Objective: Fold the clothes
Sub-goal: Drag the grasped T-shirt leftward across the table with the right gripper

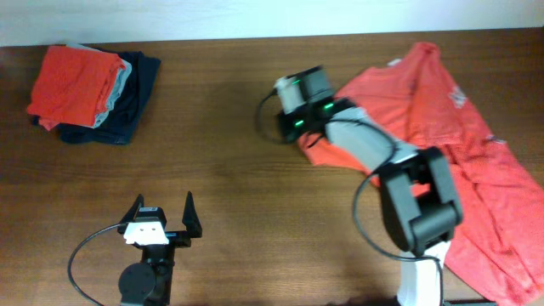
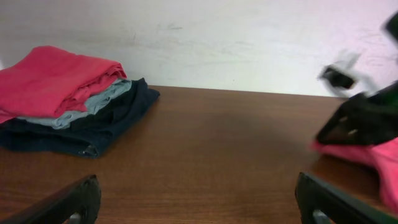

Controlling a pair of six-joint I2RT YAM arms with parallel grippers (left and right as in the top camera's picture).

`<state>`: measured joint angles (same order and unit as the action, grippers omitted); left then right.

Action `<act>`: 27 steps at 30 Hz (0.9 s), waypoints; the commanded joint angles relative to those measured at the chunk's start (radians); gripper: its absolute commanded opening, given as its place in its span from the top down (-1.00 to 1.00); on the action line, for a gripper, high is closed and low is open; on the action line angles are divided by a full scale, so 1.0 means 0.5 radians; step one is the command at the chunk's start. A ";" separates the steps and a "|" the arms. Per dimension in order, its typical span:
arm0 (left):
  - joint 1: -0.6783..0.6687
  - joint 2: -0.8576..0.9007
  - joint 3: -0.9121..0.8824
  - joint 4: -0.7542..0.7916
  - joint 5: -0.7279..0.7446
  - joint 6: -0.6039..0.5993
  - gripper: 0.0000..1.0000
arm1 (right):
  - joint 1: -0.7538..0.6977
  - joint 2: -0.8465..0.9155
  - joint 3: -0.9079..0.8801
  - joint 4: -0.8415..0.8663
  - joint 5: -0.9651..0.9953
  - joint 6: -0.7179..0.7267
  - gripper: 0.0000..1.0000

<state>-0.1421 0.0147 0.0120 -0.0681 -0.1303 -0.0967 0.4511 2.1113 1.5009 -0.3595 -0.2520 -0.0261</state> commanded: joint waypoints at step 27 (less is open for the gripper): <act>-0.008 -0.019 -0.005 -0.008 0.020 0.032 -0.99 | 0.880 -0.036 0.230 0.041 -0.002 -0.255 0.92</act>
<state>-0.1421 0.0147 0.0120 -0.0681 -0.1307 -0.0967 0.8528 2.1201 1.5711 -0.3294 -0.2516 -0.1238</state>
